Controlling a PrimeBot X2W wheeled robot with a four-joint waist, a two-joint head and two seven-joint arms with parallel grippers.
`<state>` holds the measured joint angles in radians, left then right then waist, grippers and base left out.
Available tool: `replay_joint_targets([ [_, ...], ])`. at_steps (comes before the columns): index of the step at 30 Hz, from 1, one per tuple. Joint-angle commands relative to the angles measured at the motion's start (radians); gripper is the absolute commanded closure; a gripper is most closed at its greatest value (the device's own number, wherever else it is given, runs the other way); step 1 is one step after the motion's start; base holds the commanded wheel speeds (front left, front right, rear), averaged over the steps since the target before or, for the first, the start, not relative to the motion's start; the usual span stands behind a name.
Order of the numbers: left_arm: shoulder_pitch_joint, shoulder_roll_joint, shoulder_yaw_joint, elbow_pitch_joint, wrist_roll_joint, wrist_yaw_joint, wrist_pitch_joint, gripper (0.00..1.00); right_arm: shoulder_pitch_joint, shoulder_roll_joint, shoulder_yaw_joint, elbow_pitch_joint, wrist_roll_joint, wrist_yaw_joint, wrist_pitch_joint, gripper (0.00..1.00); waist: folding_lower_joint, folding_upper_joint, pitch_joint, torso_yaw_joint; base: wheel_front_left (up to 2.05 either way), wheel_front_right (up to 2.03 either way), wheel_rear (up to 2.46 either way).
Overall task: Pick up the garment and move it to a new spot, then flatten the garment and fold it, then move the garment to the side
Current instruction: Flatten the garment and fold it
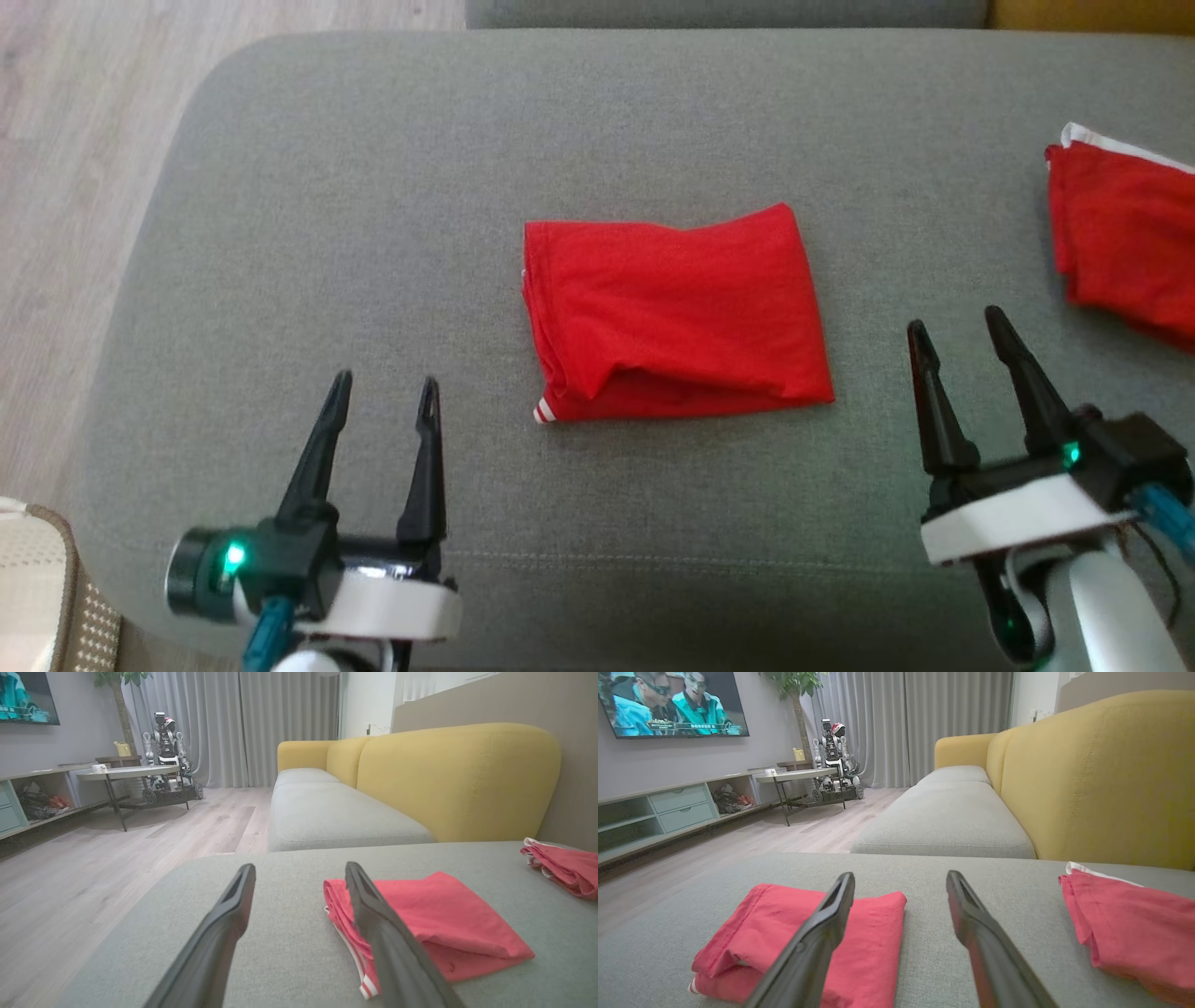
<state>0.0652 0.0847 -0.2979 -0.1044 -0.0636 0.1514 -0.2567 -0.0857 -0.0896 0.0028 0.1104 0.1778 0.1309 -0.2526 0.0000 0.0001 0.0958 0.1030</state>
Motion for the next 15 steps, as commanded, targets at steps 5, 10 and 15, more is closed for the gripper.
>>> replay_joint_targets([
  [5, 0.026, -0.012, 0.055, -0.012, 0.012, -0.013, -0.005, 0.00, 0.048, 0.019, 0.002, -0.094, -0.043, 0.000, -0.009, 0.00, 0.0000, -0.0001, -0.024, 0.007, 0.00, 0.00, 0.00],
  [10, 0.031, -0.019, 0.069, 0.002, 0.011, -0.039, -0.005, 0.00, 0.089, 0.035, -0.023, -0.123, -0.073, 0.000, -0.009, 0.00, 0.0000, -0.0001, -0.039, 0.011, 0.00, 0.00, 0.00],
  [15, 0.031, -0.021, 0.077, 0.011, 0.020, -0.059, -0.005, 0.00, 0.099, 0.039, -0.028, -0.126, -0.072, 0.000, -0.009, 0.00, 0.0000, -0.0001, -0.044, 0.011, 0.00, 0.00, 0.00],
])
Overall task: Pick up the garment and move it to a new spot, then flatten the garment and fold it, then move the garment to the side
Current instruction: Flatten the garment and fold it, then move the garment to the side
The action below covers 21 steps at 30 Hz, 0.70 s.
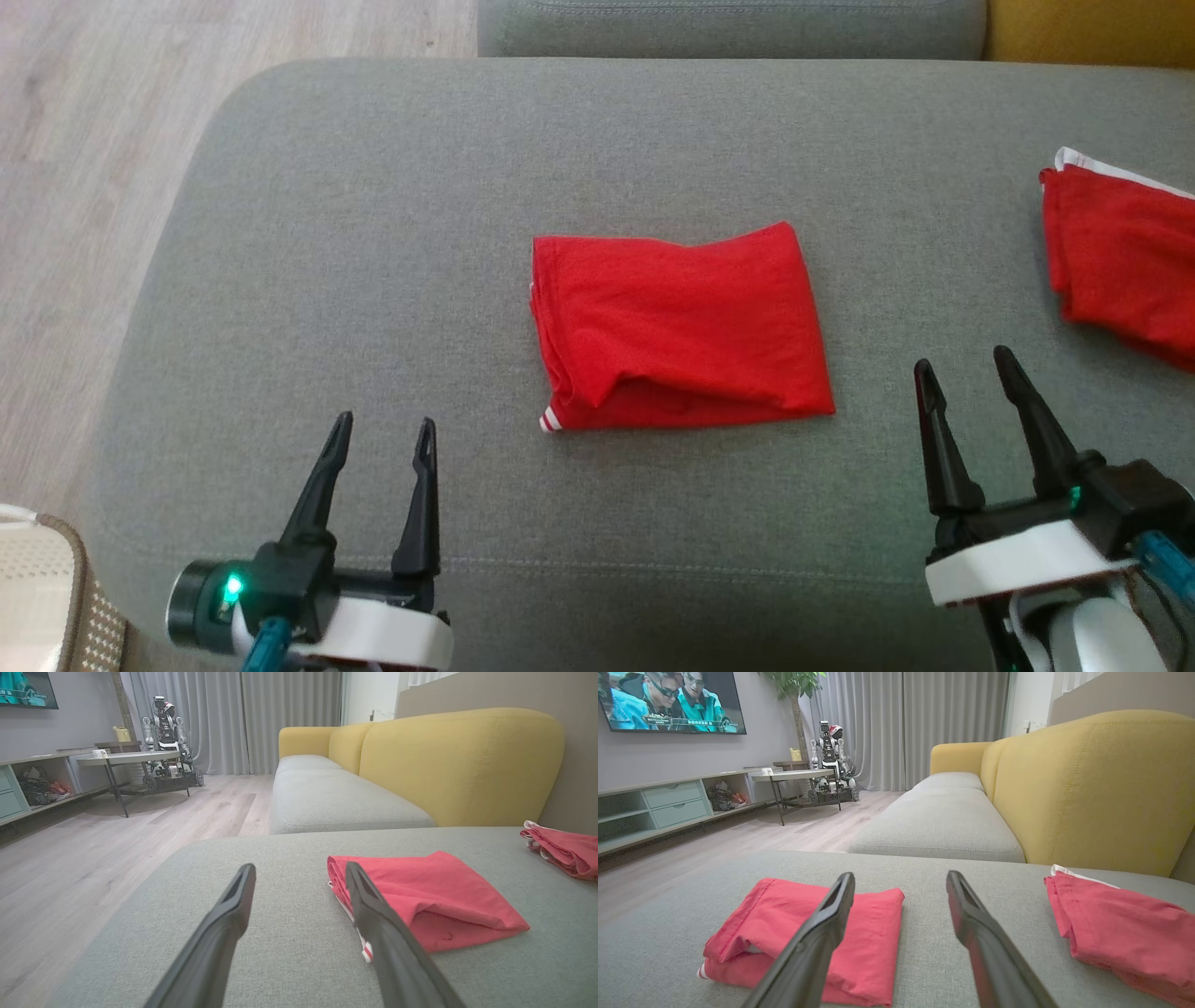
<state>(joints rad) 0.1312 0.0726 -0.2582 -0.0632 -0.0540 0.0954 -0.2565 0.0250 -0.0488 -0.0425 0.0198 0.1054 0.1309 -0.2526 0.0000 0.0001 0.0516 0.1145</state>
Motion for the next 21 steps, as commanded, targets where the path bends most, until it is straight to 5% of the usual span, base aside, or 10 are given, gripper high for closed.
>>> replay_joint_targets([
  [1, -0.035, -0.010, 0.038, -0.029, 0.012, -0.005, -0.005, 0.00, -0.011, -0.002, 0.017, -0.036, 0.007, 0.000, -0.009, 0.00, 0.0000, -0.0001, -0.001, -0.001, 0.00, 0.00, 0.00],
  [21, -0.036, -0.018, 0.036, -0.020, 0.030, -0.022, -0.005, 0.00, -0.005, -0.002, 0.018, -0.023, 0.043, 0.000, -0.009, 0.00, 0.0000, -0.0001, -0.006, 0.008, 0.00, 0.00, 0.00],
])
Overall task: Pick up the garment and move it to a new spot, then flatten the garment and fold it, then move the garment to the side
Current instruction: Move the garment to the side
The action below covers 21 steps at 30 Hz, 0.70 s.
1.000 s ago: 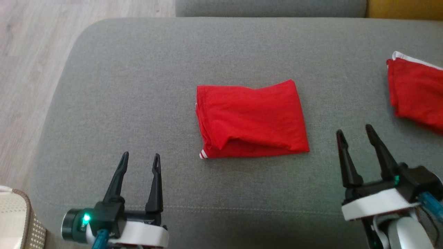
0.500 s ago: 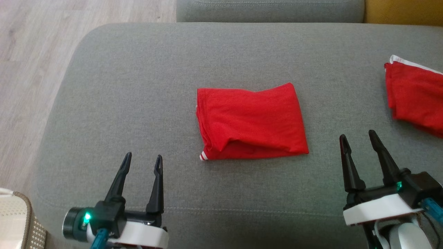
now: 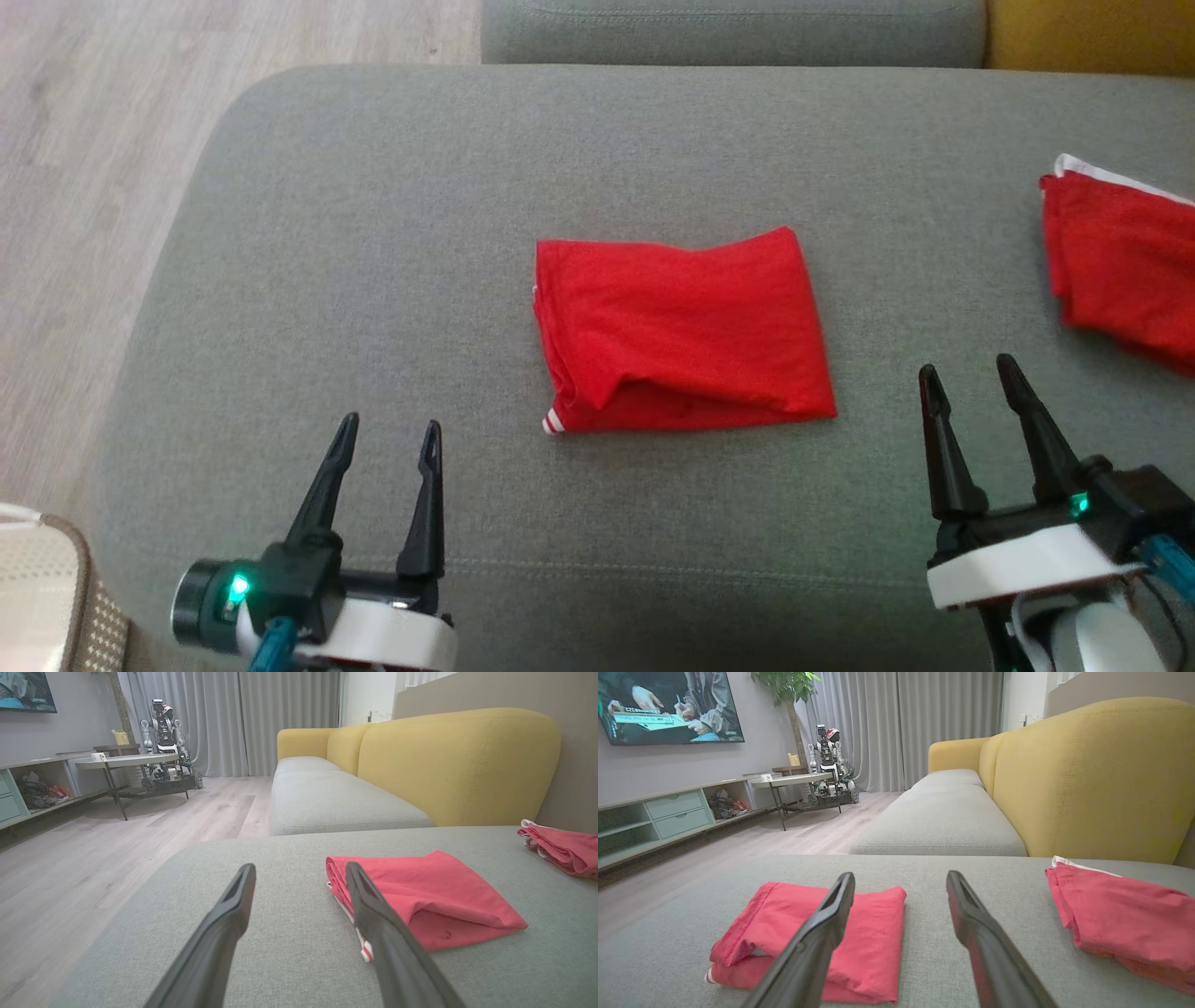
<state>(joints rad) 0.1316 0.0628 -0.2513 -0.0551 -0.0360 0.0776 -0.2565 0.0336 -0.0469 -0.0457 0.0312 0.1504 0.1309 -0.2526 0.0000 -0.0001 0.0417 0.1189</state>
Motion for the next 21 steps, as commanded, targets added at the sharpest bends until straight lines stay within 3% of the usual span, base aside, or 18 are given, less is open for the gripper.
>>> replay_joint_targets([
  [1, -0.038, -0.008, 0.028, -0.028, 0.012, -0.005, -0.005, 0.00, -0.018, -0.003, 0.024, -0.029, -0.001, 0.000, -0.009, 0.00, 0.0000, 0.0001, 0.009, 0.008, 0.00, 0.00, 0.00],
  [8, -0.061, -0.009, 0.011, -0.025, 0.014, -0.011, -0.005, 0.00, -0.132, -0.003, 0.077, 0.076, 0.051, 0.000, -0.009, 0.00, 0.0000, 0.0001, 0.053, 0.035, 0.00, 0.00, 0.00],
  [11, -0.079, -0.010, -0.006, -0.018, 0.015, -0.017, -0.005, 0.00, -0.228, -0.004, 0.082, 0.218, 0.064, 0.000, -0.009, 0.00, 0.0000, 0.0001, 0.074, 0.057, 0.00, 0.00, 0.00],
  [17, -0.109, -0.011, -0.043, -0.003, 0.013, -0.022, -0.005, 0.00, -0.430, -0.074, 0.127, 0.562, 0.140, 0.000, 0.015, 0.00, 0.0000, 0.0001, 0.109, 0.100, 0.00, 0.00, 0.00],
  [21, -0.129, -0.012, -0.062, -0.006, 0.012, -0.022, -0.005, 0.00, -0.532, -0.128, 0.172, 0.695, 0.205, 0.000, 0.037, 0.00, 0.0000, 0.0001, 0.138, 0.119, 0.00, 0.00, 0.00],
])
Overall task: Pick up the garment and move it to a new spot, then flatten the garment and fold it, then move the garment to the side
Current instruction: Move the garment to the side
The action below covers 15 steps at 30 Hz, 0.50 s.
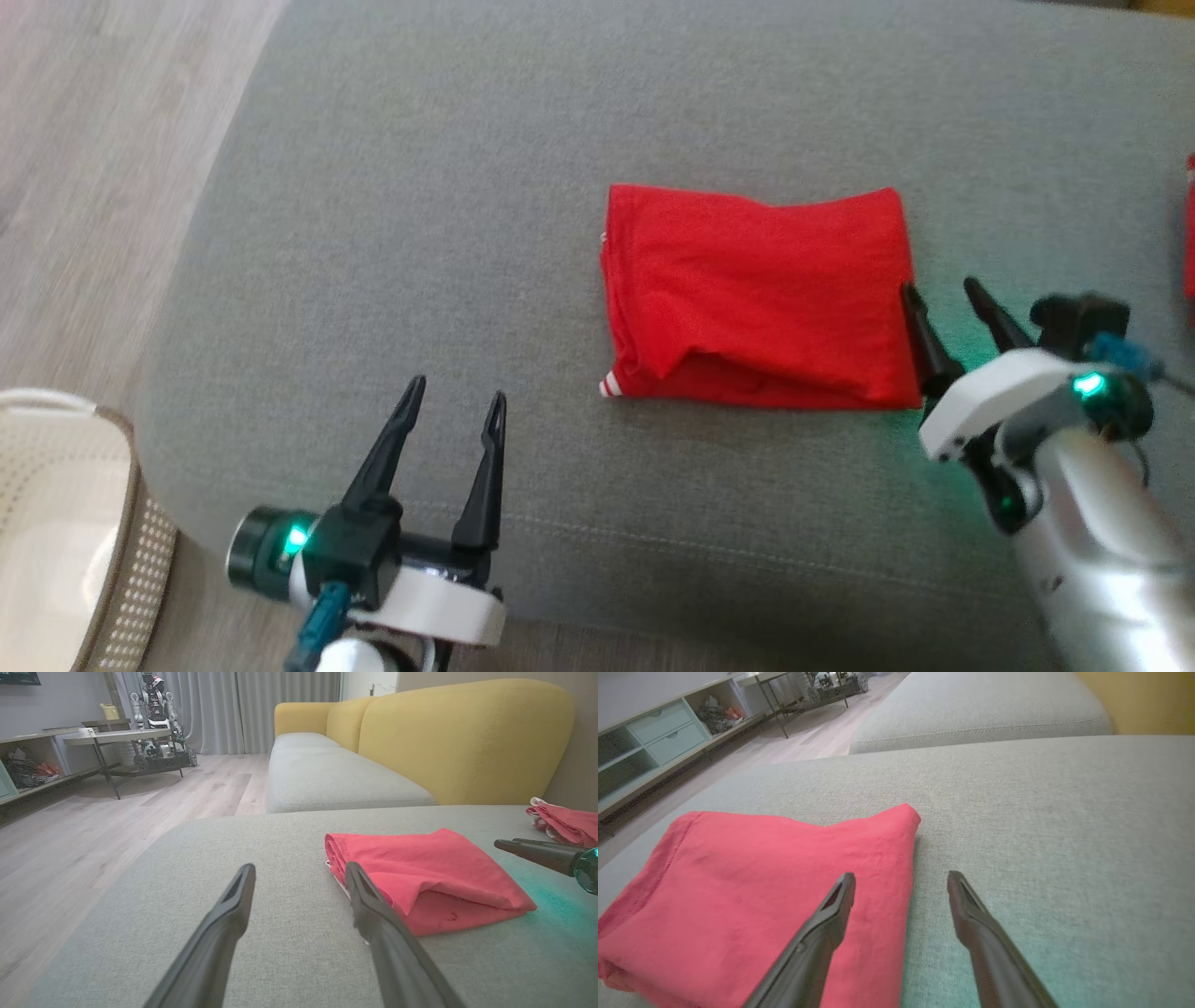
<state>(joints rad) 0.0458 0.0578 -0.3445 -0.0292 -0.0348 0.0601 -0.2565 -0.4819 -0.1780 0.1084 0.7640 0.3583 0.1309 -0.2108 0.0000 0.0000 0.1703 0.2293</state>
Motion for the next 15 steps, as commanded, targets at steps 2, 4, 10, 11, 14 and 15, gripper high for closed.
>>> replay_joint_targets([
  [2, -0.053, -0.007, 0.022, -0.033, 0.010, -0.004, -0.005, 0.00, -0.054, -0.018, 0.041, 0.011, 0.034, 0.000, 0.006, 0.00, 0.0000, 0.0000, 0.023, 0.017, 0.00, 0.00, 0.00],
  [4, -0.062, -0.007, 0.014, -0.034, 0.009, -0.004, -0.005, 0.00, -0.084, -0.035, 0.071, 0.050, 0.066, 0.000, 0.017, 0.00, 0.0000, 0.0000, 0.036, 0.023, 0.00, 0.00, 0.00],
  [10, -0.085, -0.007, -0.001, -0.033, 0.005, 0.002, -0.005, 0.00, -0.124, -0.045, 0.171, 0.129, 0.185, 0.000, 0.096, 0.55, 0.0000, 0.0000, 0.058, 0.033, 0.00, 0.00, 0.00],
  [11, -0.087, -0.007, -0.002, -0.033, 0.005, 0.004, -0.005, 0.00, -0.126, -0.046, 0.190, 0.127, 0.205, 0.000, 0.097, 1.00, 0.0000, 0.0000, 0.060, 0.032, 0.00, 0.00, 0.00],
  [14, -0.090, -0.007, 0.001, -0.034, 0.005, 0.010, -0.005, 0.00, -0.137, -0.064, 0.237, 0.105, 0.252, 0.000, 0.068, 1.00, 0.0000, 0.0000, 0.061, 0.018, 0.00, 0.00, 0.00],
  [15, -0.089, -0.007, 0.001, -0.035, 0.005, 0.010, -0.005, 0.00, -0.144, -0.074, 0.247, 0.099, 0.265, 0.000, 0.053, 1.00, 0.0000, 0.0000, 0.061, 0.009, 0.00, 0.00, 0.00],
])
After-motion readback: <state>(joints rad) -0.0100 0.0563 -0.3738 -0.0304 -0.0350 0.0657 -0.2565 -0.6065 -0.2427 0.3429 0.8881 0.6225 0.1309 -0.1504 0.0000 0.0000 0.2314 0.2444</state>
